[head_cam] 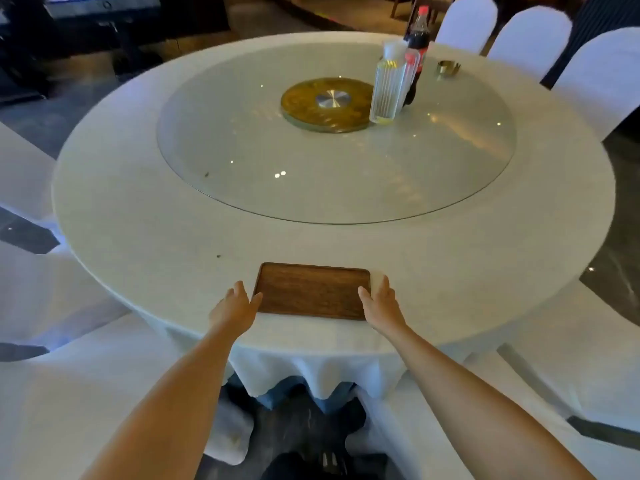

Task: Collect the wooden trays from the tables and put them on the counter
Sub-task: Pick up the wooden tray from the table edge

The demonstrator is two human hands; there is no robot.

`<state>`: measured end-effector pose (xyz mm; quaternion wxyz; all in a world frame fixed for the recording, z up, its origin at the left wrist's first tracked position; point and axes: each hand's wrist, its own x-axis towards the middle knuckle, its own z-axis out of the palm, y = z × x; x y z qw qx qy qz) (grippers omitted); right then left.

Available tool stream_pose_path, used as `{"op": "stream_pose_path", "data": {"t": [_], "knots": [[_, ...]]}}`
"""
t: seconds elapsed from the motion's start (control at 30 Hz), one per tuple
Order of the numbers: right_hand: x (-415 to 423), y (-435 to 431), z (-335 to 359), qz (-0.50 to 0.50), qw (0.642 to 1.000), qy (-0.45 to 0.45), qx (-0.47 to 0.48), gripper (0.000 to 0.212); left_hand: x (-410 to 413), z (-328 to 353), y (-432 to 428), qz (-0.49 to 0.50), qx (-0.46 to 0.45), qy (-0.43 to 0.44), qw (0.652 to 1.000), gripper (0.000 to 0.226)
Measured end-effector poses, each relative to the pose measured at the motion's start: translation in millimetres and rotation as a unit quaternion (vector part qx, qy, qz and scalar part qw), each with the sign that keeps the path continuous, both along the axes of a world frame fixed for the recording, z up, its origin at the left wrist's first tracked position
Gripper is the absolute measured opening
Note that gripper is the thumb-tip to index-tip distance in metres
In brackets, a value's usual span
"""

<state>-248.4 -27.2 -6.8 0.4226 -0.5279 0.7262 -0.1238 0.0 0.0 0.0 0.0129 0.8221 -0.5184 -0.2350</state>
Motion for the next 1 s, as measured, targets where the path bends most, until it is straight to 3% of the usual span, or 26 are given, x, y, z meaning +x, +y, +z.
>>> {"op": "stream_pose_path", "data": {"t": [0.33, 0.5, 0.8, 1.0], "knots": [[5.3, -27.3, -28.6, -0.019, 0.996, 0.04, 0.075, 0.053, 5.0, -36.3, -36.7, 0.018, 0.062, 0.025, 0.998, 0.049], [2.4, -33.6, -34.6, -0.027, 0.993, 0.068, 0.096, 0.048, 12.2, -49.8, -49.3, 0.075, 0.062, 0.099, 0.99, 0.043], [3.8, -37.0, -31.7, 0.006, 0.993, 0.095, 0.064, 0.05, 10.3, -47.0, -49.7, 0.099, 0.023, 0.124, 0.987, 0.045], [34.7, -48.5, -14.3, 0.064, 0.996, 0.061, -0.002, 0.05, 39.9, -33.6, -18.7, 0.175, -0.04, 0.126, 0.976, 0.046]]}}
